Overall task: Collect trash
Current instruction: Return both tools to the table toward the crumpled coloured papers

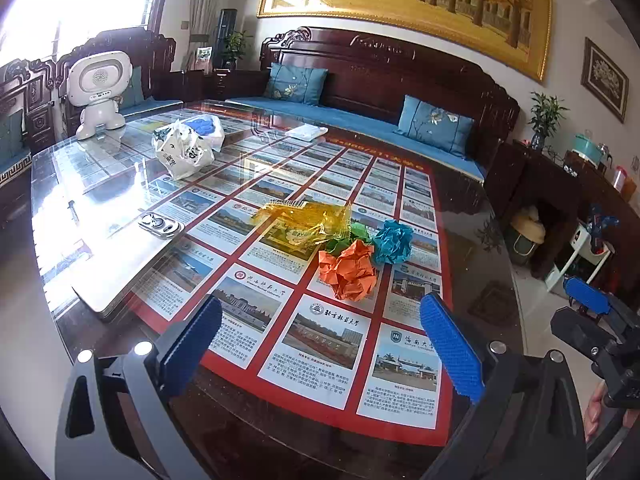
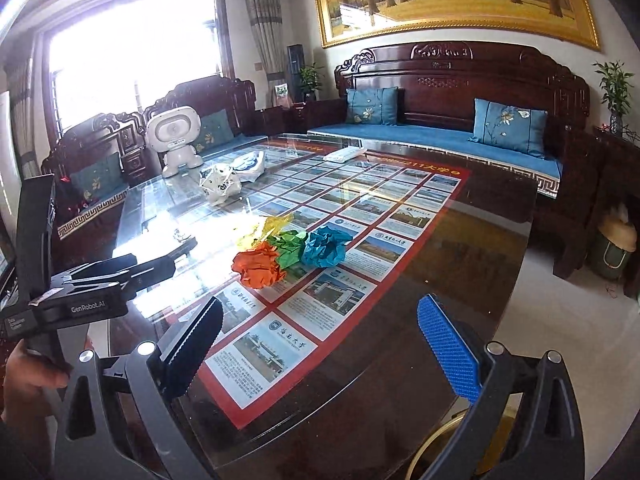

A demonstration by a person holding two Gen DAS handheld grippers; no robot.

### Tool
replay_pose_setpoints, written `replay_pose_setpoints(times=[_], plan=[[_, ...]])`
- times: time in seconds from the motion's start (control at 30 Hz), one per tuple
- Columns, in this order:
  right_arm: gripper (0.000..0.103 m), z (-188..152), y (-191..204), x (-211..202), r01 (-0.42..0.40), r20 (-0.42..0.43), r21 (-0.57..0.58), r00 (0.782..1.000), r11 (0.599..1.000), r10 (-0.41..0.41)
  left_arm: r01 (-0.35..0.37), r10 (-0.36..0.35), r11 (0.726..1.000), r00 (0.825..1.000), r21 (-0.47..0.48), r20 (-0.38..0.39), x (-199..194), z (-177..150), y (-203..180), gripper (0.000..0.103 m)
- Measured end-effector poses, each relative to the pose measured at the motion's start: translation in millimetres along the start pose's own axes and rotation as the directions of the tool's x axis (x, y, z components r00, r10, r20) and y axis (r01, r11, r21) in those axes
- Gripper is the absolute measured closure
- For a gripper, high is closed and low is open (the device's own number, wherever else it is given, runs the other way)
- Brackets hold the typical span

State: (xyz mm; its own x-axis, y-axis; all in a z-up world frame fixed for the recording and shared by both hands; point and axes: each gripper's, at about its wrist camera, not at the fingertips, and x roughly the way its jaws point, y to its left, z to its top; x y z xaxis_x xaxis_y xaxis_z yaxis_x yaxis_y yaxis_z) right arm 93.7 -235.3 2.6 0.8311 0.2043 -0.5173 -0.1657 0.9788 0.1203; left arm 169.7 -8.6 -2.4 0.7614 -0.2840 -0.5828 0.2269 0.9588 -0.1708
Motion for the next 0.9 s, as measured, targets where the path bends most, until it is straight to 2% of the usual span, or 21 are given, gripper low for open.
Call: replay_pose_setpoints(times=[0.17, 0.37, 0.53, 0.67, 0.9], plan=[[0.009, 3.0, -11.1, 7.9, -0.017, -0.012, 0.052, 1.0, 0.999, 0.018, -0.005, 0.007, 0.999, 0.999, 0.048, -0.042, 26.3, 1.1, -10.0, 0.004], [0.009, 2.0, -17.9, 22.1, -0.011, -0.039, 0.036, 0.999, 0.999, 0.012, -0.013, 0.019, 0.996, 0.998, 0.084, -0.065, 47.9, 4.5, -15.6, 0.004], [0.009, 1.6, -22.0, 38.9, -0.035, -0.063, 0.045, 0.997, 0.998, 0.038, -0.03, 0.039, 0.993, 0.996, 0.11, -0.082, 64.5, 8.8, -16.6, 0.004], [0.009, 2.2, -25.5, 48.6, -0.041, -0.074, 0.046, 0.996, 0.998, 0.045, -0.041, 0.055, 0.992, 0.991, 0.117, -0.119, 82.6, 11.6, -14.6, 0.004], [0.009, 1.8, -36.7, 60.8, -0.04, -0.092, 0.067, 0.995, 0.997, 0.046, 0.01, 0.011, 0.994, 0.981, 0.109, -0.191, 112.0, 16.3, -15.0, 0.004]])
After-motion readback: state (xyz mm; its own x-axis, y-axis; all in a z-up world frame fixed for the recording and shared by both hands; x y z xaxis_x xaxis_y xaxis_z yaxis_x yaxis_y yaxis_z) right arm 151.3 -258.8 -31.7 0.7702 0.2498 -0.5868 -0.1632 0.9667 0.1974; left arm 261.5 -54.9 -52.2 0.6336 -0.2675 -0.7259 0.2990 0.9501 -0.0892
